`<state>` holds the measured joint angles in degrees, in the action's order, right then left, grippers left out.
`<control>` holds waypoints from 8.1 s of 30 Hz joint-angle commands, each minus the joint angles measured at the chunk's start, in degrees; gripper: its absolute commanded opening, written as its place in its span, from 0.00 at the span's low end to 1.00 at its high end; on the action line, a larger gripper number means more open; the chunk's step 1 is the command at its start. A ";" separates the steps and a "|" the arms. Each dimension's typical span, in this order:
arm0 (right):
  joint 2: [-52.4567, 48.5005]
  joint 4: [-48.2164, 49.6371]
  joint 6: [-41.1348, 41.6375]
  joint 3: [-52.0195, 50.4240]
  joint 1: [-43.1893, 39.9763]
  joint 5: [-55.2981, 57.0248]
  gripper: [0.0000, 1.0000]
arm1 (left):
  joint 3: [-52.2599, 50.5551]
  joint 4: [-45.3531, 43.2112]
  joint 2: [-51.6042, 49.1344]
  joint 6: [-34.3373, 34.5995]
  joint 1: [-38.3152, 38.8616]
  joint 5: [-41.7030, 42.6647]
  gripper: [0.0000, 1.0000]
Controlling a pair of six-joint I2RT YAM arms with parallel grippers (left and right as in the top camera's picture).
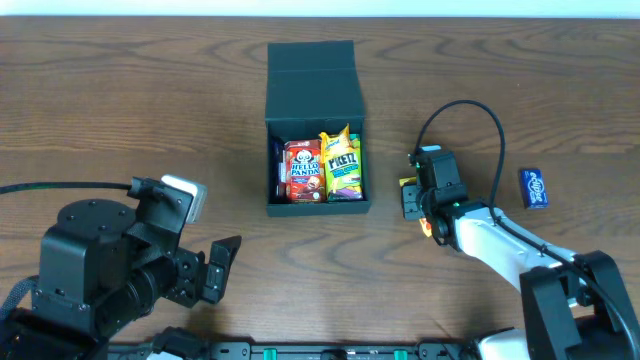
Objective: Pack container
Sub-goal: 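Grasp the Julie's Peanut packet with the right gripper, then lower the Peanut packet into the box's right side and release, then withdraw the right gripper and reach to the blue Eclipse tin, then grasp the blue Eclipse mint tin with the right gripper, then carry the Eclipse tin into the box's left edge and release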
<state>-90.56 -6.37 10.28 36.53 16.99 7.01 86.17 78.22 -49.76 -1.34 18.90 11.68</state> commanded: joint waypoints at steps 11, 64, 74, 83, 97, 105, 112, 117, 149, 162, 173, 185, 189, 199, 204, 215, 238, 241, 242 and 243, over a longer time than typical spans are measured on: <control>1.22 -7.41 7.82 11.98 -0.42 -6.78 0.26 | 0.98 0.07 -0.04 -0.39 -0.02 0.35 0.95; -4.79 -18.73 25.07 39.85 15.65 -5.57 0.22 | 0.98 0.07 -0.07 -0.39 -0.02 0.35 0.95; -9.35 -21.59 20.22 40.28 15.47 -0.33 0.01 | 0.98 0.07 -0.04 -0.39 -0.02 0.35 0.95; -17.20 -24.35 18.32 40.28 15.28 -0.61 0.01 | 0.98 0.07 -0.07 -0.39 -0.02 0.35 0.95; -17.07 -29.64 17.42 40.41 15.28 -1.68 0.01 | 0.98 0.07 -0.04 -0.39 -0.02 0.35 0.95; -9.79 -31.10 14.43 45.90 14.23 -1.11 0.01 | 0.98 0.07 -0.04 -0.39 -0.02 0.35 0.95; -2.03 -35.32 11.98 46.21 4.24 -0.79 0.02 | 0.98 0.07 -0.04 -0.39 -0.02 0.35 0.95; -1.36 -41.44 7.85 46.18 -4.76 -0.72 0.02 | 0.98 0.07 -0.04 -0.39 -0.02 0.35 0.95; -1.49 -28.48 -14.53 21.84 -38.07 -0.09 0.80 | 0.98 0.07 -0.04 -0.39 -0.02 0.35 0.95; -5.16 -19.74 -20.35 17.33 -43.08 -8.28 0.84 | 0.98 0.07 -0.04 -0.39 -0.02 0.35 0.95; -10.80 -18.23 -22.08 17.33 -43.06 -10.51 0.82 | 0.98 0.07 -0.04 -0.39 -0.02 0.35 0.95; -11.80 -16.52 -22.14 17.33 -43.06 -10.51 0.63 | 0.98 0.07 -0.04 -0.39 -0.02 0.35 0.95; -11.80 -16.44 -22.14 17.33 -43.06 -11.41 0.55 | 0.98 0.07 -0.04 -0.39 -0.02 0.35 0.95; -11.80 -16.35 -21.46 17.33 -43.06 -12.74 0.38 | 0.98 0.07 -0.07 -0.39 -0.02 0.35 0.95; -11.80 -16.33 -20.74 17.33 -43.06 -14.58 0.29 | 0.98 0.07 -0.04 -0.39 -0.02 0.35 0.95; -11.78 -16.20 -16.87 17.49 -42.18 -18.64 0.01 | 0.98 0.07 -0.04 -0.39 -0.02 0.35 0.95; -11.67 -26.45 -0.42 42.88 -10.51 -24.39 0.01 | 0.98 0.07 -0.04 -0.39 -0.02 0.35 0.95; -11.67 -27.04 0.76 47.12 -5.49 -24.37 0.01 | 0.98 0.07 -0.04 -0.39 -0.02 0.35 0.95; -11.67 -27.15 1.27 48.24 -3.85 -24.02 0.02 | 0.98 0.07 -0.07 -0.39 -0.02 0.35 0.95; -11.67 -27.32 2.12 49.24 -2.16 -23.15 0.02 | 0.98 0.07 -0.04 -0.39 -0.02 0.35 0.95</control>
<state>-101.91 -33.36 9.50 83.00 11.60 -16.56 86.17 78.22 -49.76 -1.34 18.92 11.66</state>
